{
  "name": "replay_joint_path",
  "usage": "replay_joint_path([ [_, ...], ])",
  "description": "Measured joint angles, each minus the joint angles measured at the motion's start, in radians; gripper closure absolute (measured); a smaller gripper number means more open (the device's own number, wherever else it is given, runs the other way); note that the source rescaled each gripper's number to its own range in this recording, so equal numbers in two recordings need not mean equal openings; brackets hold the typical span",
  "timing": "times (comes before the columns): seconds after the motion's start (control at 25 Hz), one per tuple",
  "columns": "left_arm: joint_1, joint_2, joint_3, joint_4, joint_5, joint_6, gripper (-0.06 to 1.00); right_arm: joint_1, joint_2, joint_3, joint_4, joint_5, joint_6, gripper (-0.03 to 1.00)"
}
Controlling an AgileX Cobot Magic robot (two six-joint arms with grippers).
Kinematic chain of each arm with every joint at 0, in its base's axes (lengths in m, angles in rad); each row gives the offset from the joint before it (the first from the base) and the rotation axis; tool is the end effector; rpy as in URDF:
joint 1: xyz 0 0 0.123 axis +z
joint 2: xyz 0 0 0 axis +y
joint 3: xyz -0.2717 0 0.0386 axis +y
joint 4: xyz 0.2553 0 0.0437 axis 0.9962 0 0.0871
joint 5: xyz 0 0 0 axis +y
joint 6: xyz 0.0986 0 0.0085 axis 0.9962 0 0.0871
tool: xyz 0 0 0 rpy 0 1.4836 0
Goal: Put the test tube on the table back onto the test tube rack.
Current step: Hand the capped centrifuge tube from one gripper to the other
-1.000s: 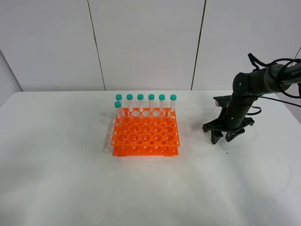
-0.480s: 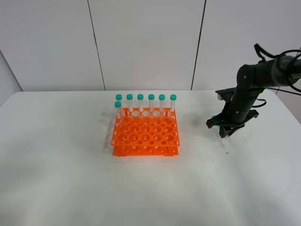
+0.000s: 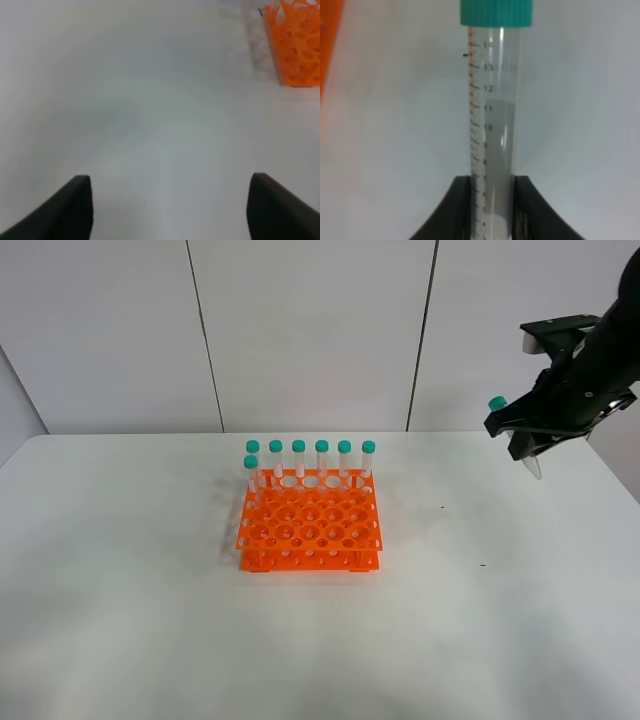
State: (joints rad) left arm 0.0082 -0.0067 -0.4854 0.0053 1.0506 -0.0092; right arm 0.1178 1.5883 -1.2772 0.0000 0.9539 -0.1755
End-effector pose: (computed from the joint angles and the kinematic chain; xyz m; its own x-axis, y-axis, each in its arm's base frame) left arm 0.0205 0.0006 0.2739 -0.4539 -0.0103 -0.8910 -0.0153 0.9999 -0.0038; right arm 0.3352 0.0397 0.2660 -0.8828 -0.2803 -0.3771 -0.2759 0.9589 -0.0669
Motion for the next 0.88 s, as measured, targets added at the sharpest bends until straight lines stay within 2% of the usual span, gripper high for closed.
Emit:
replay_joint_path([
  [0.2,0.0,0.0,0.0,0.0,0.0,0.0,-0.03,0.0,-0.185,0.202,0.016,-0.004,0.0,0.96],
  [0.32,0.0,0.0,0.0,0.0,0.0,0.0,-0.03,0.0,-0.263,0.278,0.076,-0.083,-0.012,0.96],
  [0.44,0.0,0.0,0.0,0.0,0.0,0.0,-0.03,0.02,-0.277,0.303,0.163,-0.15,-0.098,0.96],
  [0.6,0.0,0.0,0.0,0.001,0.0,0.0,-0.03,0.142,-0.261,0.305,0.197,-0.209,-0.213,0.96],
  [0.72,0.0,0.0,0.0,0.001,0.0,0.0,-0.03,0.247,-0.246,0.31,0.22,-0.297,-0.287,0.96],
  [0.88,0.0,0.0,0.0,0.001,0.0,0.0,-0.03,0.308,-0.24,0.365,0.342,-0.375,-0.394,0.96],
])
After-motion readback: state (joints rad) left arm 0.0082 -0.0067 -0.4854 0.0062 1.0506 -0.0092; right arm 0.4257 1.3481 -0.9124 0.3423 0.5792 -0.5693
